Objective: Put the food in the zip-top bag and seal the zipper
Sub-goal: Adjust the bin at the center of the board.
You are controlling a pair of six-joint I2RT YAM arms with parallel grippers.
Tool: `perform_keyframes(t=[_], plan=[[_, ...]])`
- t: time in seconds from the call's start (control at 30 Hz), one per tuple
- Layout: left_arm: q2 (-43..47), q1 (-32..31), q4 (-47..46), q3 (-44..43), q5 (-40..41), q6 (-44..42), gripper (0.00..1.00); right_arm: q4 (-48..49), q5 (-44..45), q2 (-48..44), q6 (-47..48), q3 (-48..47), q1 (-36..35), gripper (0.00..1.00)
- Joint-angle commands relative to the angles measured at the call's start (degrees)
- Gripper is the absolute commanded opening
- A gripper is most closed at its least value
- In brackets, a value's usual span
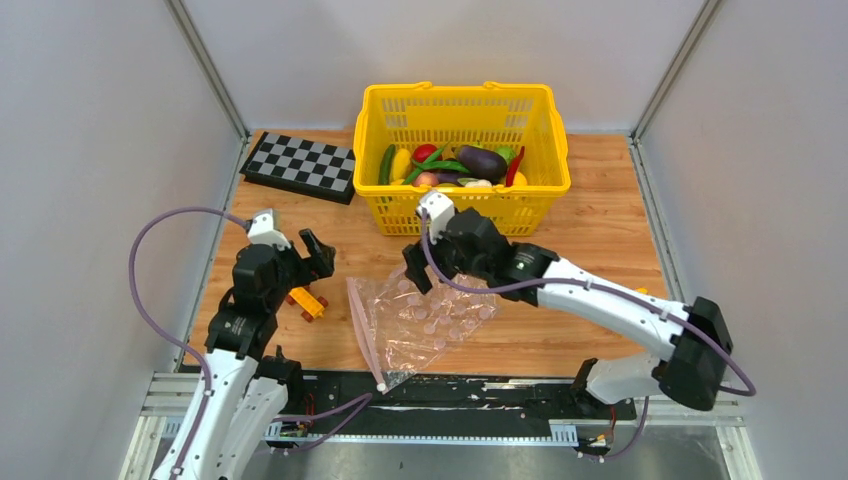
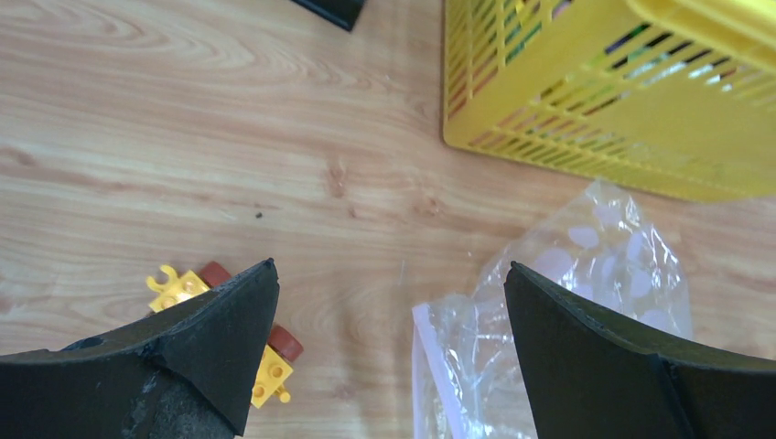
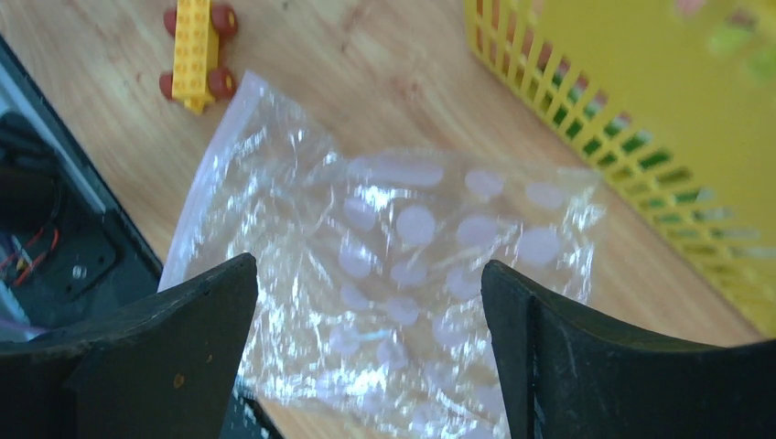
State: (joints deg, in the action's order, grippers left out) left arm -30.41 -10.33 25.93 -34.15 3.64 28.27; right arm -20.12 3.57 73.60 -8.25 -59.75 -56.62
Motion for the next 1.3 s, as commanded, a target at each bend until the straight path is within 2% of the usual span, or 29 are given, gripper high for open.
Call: perform_keyframes(t=[0.0,0.2,0.43,0.57,0.7,0.8,0.87,1.0,1.27], plan=[[-1.59,0.13,1.25,-0.19,-6.58,1.23,1.00,2.26,-0.44,8.53,4.54,-12.46,1.17,0.92],[1.57,0.13,2.89,2.13,-9.54,3.86,1.00,4.33,-9.27,20.46,1.89,-23.04,3.94,0.90],[3.58,0.13,3.33,5.79,-14.69,6.45,1.00,4.17,-8.33,29.87,1.24,-31.06,9.73,0.88],[3.41,0.13,2.95,6.47,-15.32,6.75,1.00,2.27,-11.46,29.98,2.67,-31.72,12.36,0.89],[2.80,0.13,2.29,6.23,-14.17,6.94,1.00,3.92,-16.57,25.29,1.19,-25.88,12.28,0.87],[2.77,0.13,1.66,6.26,-12.61,7.95,0.99,6.29,-20.50,20.93,-1.24,-19.20,10.15,0.83],[3.13,0.13,1.47,6.42,-10.67,8.96,0.98,7.93,-19.64,17.99,-2.19,-13.24,6.51,0.79],[4.95,0.13,1.66,6.81,-6.16,10.71,0.97,9.58,-14.08,14.75,-5.74,-6.98,-0.35,0.73],[8.16,0.13,5.17,6.11,2.25,13.90,0.94,13.62,-1.15,15.26,-13.79,-2.79,-11.09,0.63]])
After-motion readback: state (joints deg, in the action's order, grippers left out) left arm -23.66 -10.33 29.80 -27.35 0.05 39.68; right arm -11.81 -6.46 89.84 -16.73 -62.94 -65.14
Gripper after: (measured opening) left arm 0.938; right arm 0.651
